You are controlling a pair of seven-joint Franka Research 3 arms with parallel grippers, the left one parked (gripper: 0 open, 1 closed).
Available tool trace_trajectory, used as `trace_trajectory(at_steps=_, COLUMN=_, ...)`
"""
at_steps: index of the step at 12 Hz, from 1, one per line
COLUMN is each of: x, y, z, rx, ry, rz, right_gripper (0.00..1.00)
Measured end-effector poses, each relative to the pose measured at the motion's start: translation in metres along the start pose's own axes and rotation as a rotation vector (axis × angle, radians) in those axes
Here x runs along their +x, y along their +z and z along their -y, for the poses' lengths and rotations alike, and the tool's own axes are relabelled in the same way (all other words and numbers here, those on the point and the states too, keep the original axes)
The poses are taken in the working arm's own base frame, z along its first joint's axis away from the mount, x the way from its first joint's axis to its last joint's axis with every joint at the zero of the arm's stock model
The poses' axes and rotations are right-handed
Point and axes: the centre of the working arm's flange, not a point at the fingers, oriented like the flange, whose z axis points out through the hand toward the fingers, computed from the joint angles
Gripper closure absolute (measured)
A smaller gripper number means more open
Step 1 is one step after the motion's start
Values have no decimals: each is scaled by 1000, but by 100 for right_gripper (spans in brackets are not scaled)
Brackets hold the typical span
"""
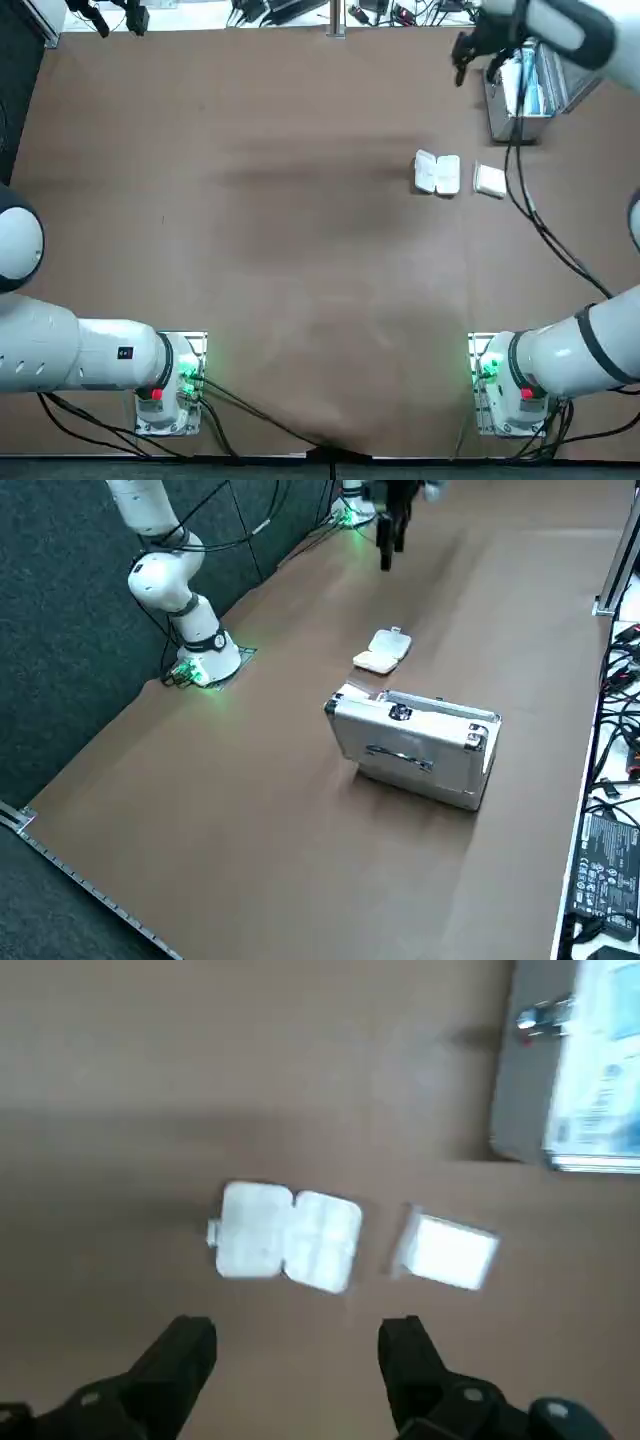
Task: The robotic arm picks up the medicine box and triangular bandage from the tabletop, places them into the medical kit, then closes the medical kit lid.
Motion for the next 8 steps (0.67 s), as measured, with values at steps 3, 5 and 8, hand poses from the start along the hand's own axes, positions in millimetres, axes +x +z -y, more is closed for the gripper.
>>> trace_trajectory(at_steps=3, x=20, y=63, z=38, rx=-11, ry=59, rz=29, right_gripper=0)
trace_trajectory(at_steps=5, x=27, y=100, z=70, rx=-16, ry=128, rz=29, right_gripper=0)
trace_trajectory(at_steps=8, x=22, y=144, z=113, rx=-71, ry=166, rz=29, right_gripper=1)
